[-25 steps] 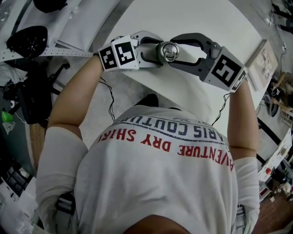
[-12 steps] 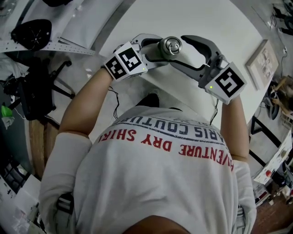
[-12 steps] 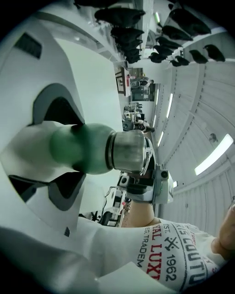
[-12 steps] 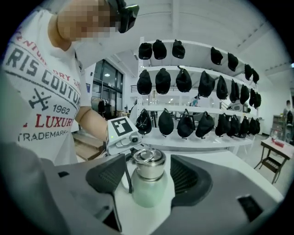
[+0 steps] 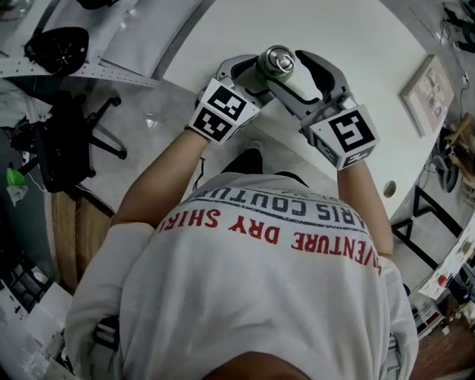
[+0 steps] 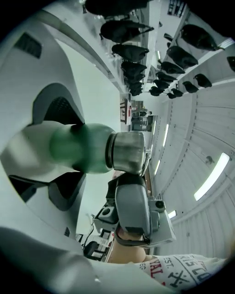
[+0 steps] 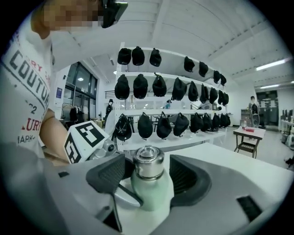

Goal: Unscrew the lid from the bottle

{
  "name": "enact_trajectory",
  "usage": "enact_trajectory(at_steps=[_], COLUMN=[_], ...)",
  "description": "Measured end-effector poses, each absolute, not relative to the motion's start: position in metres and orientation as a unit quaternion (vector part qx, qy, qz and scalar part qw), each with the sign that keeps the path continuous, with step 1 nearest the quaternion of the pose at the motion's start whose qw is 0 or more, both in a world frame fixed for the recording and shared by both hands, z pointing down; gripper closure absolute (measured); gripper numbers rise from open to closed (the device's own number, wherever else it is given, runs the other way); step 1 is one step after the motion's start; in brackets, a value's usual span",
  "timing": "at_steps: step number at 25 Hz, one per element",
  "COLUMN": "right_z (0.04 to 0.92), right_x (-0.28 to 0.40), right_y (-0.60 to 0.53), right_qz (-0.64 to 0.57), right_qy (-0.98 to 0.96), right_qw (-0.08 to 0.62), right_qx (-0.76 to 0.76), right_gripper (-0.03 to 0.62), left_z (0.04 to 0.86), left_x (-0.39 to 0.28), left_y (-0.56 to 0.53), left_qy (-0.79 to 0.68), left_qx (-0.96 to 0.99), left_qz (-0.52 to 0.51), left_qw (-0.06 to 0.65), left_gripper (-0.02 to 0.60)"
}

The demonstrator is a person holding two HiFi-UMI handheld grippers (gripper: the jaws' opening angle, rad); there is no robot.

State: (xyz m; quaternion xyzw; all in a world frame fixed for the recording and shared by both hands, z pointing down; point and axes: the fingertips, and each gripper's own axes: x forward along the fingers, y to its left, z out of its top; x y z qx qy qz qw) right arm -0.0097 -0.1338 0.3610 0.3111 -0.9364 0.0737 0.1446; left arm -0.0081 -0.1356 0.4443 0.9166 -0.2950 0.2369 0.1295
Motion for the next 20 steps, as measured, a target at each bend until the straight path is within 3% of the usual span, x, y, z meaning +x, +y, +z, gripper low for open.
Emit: enact_trajectory(at_steps=[20], right_z=[0.363], right_x=[-0.015], right_y=[-0.146], right_qz=[0.058], right_qy=[-0.915], right_qw=[0.153], right_qx=[0.368], right_gripper=[0.359], left_z=[0.444], left_x=[-0.006], left_y=[-0.138], left_qy=[-0.365], left_qx=[0.894], left_qz=[0.216], left_qw=[0.146], left_gripper=[0.244])
